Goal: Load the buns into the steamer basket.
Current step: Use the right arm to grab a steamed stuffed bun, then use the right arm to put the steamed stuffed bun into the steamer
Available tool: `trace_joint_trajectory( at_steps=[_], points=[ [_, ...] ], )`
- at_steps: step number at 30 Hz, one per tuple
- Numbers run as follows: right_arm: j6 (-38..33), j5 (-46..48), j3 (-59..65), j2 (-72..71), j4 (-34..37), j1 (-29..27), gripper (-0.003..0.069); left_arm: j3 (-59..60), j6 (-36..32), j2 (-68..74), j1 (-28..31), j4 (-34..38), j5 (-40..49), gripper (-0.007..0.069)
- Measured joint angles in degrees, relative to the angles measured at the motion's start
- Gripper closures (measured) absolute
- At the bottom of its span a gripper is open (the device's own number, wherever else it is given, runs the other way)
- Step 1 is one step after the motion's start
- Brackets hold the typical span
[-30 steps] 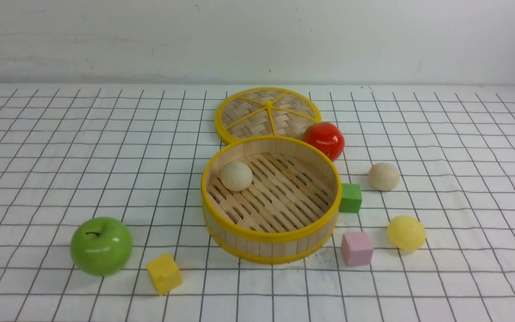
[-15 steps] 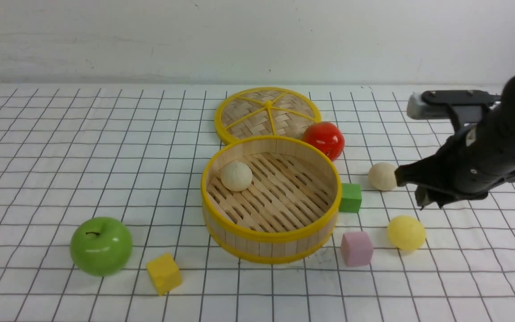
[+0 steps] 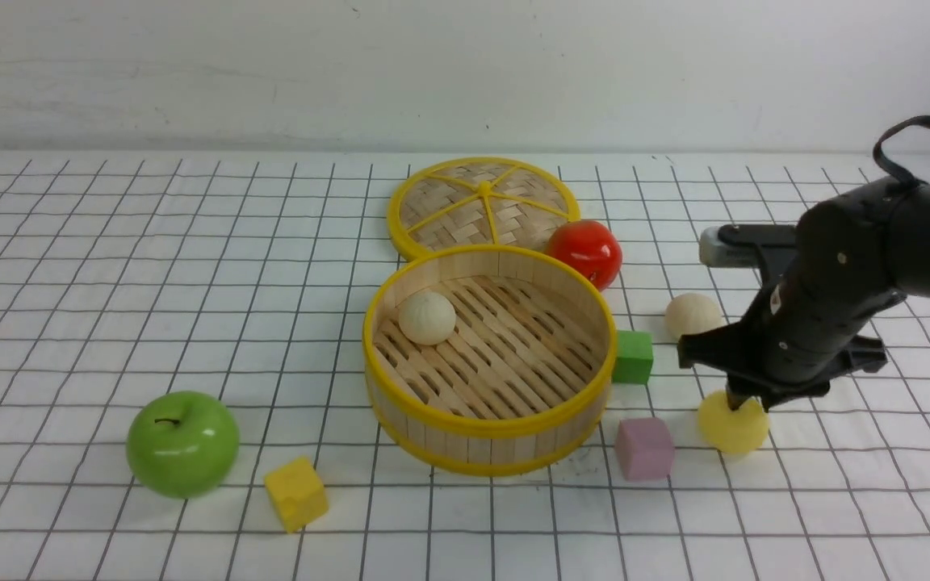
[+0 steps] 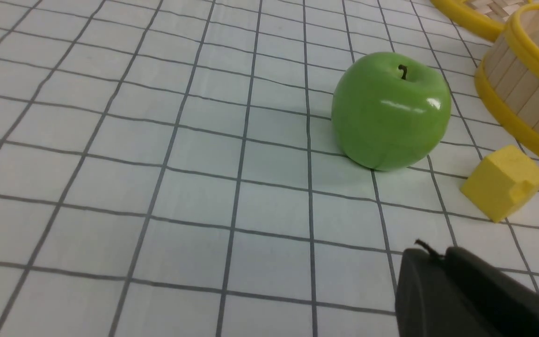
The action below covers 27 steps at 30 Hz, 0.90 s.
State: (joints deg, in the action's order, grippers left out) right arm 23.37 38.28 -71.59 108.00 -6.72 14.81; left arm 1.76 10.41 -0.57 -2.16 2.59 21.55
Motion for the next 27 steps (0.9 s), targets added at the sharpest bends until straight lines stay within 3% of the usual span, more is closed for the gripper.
trace_joint_trajectory(
  at_steps=[5,10,11,24,27],
  points=[
    [0.0,-0.4,-0.3,1.2,0.2,0.0,0.0463,0.0,0.0,0.0,0.0,0.0,0.0,0.0574],
    [-0.7,0.5,-0.4,1.2,0.6,0.0,0.0599,0.0,0.0,0.0,0.0,0.0,0.0,0.0568],
    [-0.9,1.1,-0.4,1.2,0.7,0.0,0.0653,0.0,0.0,0.0,0.0,0.0,0.0,0.0567],
    [-1.4,3.5,-1.1,-4.6,5.0,0.0,0.0662,0.0,0.0,0.0,0.0,0.0,0.0,0.0553],
    [-3.5,3.3,-3.2,-7.8,8.8,0.0,0.0662,0.0,0.0,0.0,0.0,0.0,0.0,0.055]
  ],
)
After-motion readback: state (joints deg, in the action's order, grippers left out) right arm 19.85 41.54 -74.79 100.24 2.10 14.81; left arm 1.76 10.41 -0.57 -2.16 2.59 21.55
